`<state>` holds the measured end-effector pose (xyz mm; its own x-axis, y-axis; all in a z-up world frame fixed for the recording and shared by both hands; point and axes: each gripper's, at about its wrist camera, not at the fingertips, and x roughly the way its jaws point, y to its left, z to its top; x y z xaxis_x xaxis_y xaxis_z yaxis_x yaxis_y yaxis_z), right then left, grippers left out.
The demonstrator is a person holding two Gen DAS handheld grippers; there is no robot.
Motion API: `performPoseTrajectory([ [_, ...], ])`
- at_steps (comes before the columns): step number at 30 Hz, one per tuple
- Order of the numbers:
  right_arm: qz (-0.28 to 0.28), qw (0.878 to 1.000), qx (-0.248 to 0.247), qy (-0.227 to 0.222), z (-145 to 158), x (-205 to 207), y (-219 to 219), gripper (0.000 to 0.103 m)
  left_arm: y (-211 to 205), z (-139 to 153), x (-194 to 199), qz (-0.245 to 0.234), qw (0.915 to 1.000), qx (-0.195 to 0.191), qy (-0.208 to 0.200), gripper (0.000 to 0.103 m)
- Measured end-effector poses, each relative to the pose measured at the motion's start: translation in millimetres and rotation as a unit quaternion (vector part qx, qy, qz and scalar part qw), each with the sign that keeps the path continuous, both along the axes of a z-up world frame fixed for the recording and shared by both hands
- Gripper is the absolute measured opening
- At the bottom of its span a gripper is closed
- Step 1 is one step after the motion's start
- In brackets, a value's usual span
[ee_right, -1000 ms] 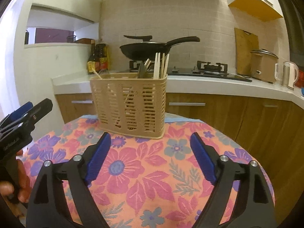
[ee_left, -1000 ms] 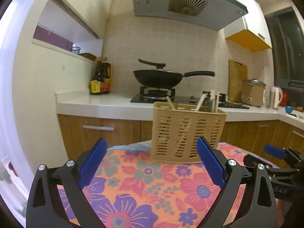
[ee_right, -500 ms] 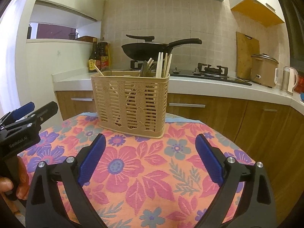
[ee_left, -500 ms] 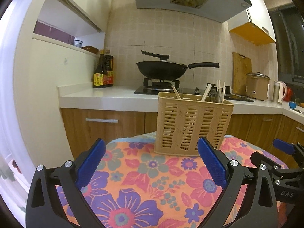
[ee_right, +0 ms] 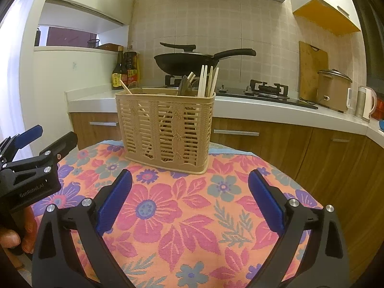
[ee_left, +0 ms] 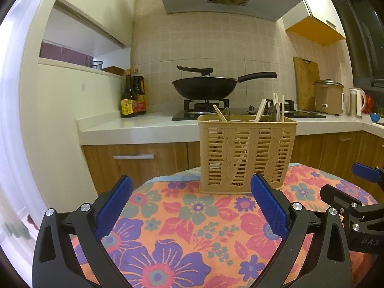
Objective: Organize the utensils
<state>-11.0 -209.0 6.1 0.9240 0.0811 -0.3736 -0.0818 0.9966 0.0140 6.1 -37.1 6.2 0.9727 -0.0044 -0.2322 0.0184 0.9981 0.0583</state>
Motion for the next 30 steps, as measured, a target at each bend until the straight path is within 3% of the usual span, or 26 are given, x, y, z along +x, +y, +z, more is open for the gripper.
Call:
performPoseTrajectory([
  [30, -0.001, 1.0, 0.013, 0.017, -2.9, 4.9, -6.0, 0.095, 4.6, 1.5, -0.7, 0.002, 1.0, -0.003, -0.006, 0.095],
])
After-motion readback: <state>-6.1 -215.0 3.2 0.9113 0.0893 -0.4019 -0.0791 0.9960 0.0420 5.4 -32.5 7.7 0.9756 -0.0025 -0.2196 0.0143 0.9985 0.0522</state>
